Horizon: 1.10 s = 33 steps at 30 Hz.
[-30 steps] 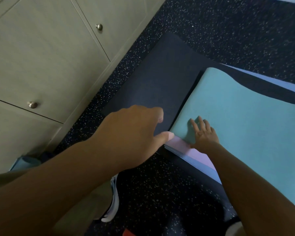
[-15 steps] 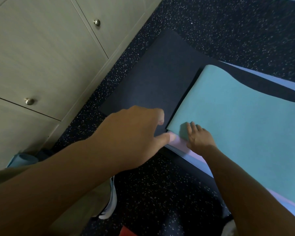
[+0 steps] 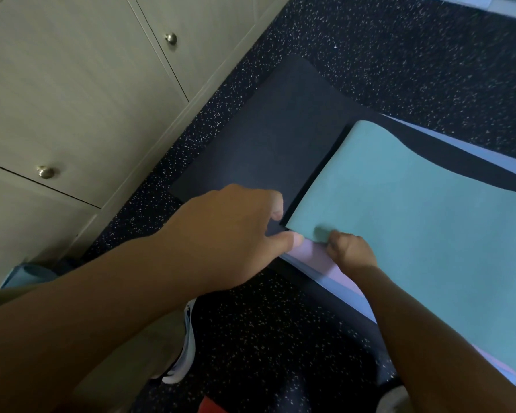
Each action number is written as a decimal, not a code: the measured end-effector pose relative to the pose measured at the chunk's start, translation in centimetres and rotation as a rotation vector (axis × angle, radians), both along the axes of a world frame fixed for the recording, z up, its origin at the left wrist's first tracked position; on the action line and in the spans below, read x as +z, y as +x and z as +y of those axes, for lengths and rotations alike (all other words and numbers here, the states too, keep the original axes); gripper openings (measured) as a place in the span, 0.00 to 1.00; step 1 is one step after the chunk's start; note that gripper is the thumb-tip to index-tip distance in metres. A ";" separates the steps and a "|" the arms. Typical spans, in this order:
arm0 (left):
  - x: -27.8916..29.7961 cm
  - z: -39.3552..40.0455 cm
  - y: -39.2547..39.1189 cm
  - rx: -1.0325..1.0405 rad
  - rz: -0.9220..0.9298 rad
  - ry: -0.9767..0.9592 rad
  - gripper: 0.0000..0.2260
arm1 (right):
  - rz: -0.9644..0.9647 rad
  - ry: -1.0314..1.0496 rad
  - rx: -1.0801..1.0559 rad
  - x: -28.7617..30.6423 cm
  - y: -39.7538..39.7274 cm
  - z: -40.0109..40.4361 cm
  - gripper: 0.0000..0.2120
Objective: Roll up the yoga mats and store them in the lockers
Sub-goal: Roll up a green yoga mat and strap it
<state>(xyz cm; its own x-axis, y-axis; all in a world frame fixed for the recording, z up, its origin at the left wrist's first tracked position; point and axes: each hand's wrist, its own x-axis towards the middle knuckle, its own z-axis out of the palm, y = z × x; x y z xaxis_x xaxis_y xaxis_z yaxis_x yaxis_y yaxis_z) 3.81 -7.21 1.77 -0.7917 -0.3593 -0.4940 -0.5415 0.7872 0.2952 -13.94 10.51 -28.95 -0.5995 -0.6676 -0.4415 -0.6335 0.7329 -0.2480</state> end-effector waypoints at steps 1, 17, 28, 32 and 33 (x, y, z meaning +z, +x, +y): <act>0.0 0.0 0.0 0.000 -0.007 0.002 0.29 | -0.014 -0.010 -0.035 0.1 -0.1 -0.2 0.10; 3.0 3.7 -2.7 -0.102 0.168 0.115 0.20 | -0.006 -0.206 -0.411 15.4 -2.8 4.6 0.05; 5.7 7.3 -4.6 -0.173 0.250 0.170 0.36 | 0.256 -0.417 -0.484 32.3 -2.6 15.8 0.02; 6.0 8.8 -4.8 -0.186 0.337 0.185 0.39 | 0.316 -0.477 -0.524 35.3 -0.4 17.8 0.03; 5.9 9.2 -4.7 -0.196 0.352 0.201 0.40 | 0.332 -0.471 -0.515 36.0 -0.2 17.9 0.03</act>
<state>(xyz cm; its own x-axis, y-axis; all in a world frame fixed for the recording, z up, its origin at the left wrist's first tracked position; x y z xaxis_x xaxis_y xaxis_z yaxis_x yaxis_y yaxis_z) -0.91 2.03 7.68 -0.9675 -0.1104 -0.2275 -0.2275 0.7728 0.5924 -14.15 28.37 7.04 -0.9368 -0.3414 0.0769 -0.3368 0.8197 -0.4634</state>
